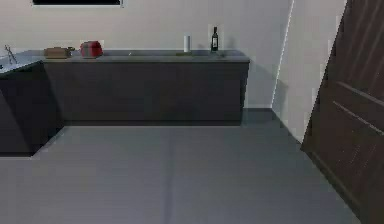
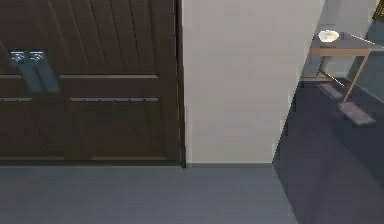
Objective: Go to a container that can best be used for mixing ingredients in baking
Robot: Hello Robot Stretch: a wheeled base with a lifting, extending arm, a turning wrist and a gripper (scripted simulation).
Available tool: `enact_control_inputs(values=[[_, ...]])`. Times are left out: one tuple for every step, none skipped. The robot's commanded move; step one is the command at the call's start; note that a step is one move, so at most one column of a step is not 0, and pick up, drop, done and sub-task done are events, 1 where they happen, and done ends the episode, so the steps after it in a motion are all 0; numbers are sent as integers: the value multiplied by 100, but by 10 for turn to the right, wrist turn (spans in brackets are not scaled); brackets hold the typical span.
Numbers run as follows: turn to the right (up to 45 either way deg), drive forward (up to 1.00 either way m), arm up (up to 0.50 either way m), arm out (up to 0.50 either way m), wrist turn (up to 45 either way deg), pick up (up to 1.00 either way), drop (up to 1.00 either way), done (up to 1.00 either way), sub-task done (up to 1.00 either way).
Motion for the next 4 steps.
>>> enact_control_inputs(values=[[-450,0,0,0,0,0,0,0,0],[-450,0,0,0,0,0,0,0,0],[-450,0,0,0,0,0,0,0,0],[-150,0,0,0,0,0,0,0,0]])
